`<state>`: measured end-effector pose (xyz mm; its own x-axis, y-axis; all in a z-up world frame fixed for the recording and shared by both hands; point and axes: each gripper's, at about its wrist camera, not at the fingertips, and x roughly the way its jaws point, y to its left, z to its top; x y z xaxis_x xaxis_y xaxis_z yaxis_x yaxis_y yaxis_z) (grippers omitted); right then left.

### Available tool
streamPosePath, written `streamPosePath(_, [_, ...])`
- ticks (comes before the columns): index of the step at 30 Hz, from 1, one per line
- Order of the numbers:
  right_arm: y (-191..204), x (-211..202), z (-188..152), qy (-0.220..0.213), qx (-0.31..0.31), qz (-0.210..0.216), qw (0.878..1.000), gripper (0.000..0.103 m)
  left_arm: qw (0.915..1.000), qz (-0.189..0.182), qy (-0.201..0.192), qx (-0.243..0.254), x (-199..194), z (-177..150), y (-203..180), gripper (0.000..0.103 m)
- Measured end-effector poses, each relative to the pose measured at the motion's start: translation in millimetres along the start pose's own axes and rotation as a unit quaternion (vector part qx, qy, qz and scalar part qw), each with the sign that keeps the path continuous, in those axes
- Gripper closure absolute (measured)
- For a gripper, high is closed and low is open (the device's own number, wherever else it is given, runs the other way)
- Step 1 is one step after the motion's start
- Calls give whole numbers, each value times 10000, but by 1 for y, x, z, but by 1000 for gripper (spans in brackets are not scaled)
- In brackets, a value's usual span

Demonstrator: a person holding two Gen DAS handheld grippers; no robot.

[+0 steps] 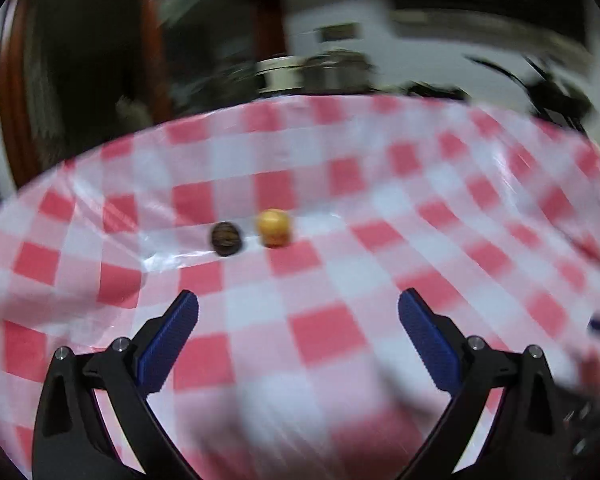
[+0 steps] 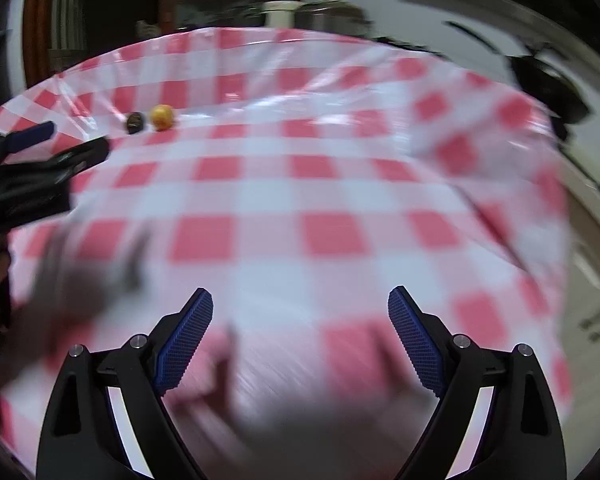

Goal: Organize fruits
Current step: 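Move both tools back over the last two fruits on the table, then grasp the yellow striped pepino with the right tool while the left tool grasps the dried fruit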

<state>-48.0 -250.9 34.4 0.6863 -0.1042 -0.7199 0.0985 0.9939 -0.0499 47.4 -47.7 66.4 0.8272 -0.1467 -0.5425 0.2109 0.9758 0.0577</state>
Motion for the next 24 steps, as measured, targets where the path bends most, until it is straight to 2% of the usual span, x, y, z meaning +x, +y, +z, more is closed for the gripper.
streamPosePath(4, [31, 46, 44, -9, 155, 323, 9994, 16, 9955, 179, 86, -922, 39, 15, 63, 2])
streamPosePath(7, [54, 80, 75, 65, 210, 587, 9980, 16, 9868, 68, 66, -1617, 50, 13, 109, 2])
streamPosePath(11, [91, 123, 111, 116, 71, 795, 9967, 16, 9725, -121, 70, -2325, 49, -2, 146, 2])
streamPosePath(15, [122, 161, 151, 165, 66, 1006, 9948, 16, 9757, 76, -115, -2189, 45, -3, 146, 2])
streamPosePath(19, [151, 192, 181, 287, -143, 1030, 9942, 17, 9752, 45, -43, -2212, 50, -4, 145, 2])
streamPosePath(24, [177, 216, 203, 413, -439, 912, 9940, 28, 9745, 36, 4, -2245, 54, -6, 147, 2])
